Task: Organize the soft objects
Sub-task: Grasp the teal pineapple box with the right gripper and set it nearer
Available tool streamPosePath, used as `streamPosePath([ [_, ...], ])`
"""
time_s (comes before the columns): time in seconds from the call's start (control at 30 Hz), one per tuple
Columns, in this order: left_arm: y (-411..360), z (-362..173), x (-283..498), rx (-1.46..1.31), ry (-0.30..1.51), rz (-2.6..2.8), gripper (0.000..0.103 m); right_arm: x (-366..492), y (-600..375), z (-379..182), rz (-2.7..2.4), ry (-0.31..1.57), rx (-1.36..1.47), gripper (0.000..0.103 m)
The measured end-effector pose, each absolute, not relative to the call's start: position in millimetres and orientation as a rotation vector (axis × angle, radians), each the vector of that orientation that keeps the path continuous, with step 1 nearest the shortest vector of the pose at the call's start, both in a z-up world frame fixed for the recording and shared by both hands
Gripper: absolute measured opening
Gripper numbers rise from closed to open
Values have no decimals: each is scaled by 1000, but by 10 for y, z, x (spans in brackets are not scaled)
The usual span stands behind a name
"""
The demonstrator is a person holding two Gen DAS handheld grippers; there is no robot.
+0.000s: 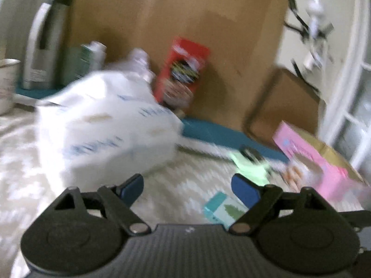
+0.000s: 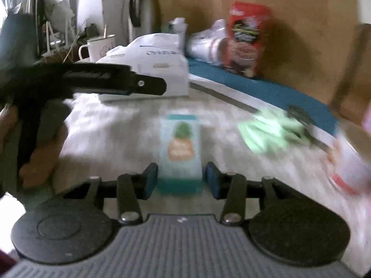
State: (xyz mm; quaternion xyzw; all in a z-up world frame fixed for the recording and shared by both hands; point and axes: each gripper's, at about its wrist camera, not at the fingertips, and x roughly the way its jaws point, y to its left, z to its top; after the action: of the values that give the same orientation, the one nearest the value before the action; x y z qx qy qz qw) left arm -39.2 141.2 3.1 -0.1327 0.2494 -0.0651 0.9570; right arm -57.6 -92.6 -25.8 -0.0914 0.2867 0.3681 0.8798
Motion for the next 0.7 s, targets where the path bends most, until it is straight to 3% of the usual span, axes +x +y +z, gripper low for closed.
streamPosePath([
  [0.13, 1220, 9, -342, -199, 586, -192, 86, -985, -1407, -344, 580, 551, -74, 37],
  [0.3, 1008, 21, -458, -209, 561, -224, 93, -1222, -1641, -397, 542, 512, -18, 38],
  [0.57, 1112, -31, -258, -276, 625, -176, 92, -895, -1341, -319, 614, 531, -51, 55],
  [0.7, 942, -51, -254, -188, 631, -209, 77, -717, -1143, -332, 629, 557, -59, 59],
])
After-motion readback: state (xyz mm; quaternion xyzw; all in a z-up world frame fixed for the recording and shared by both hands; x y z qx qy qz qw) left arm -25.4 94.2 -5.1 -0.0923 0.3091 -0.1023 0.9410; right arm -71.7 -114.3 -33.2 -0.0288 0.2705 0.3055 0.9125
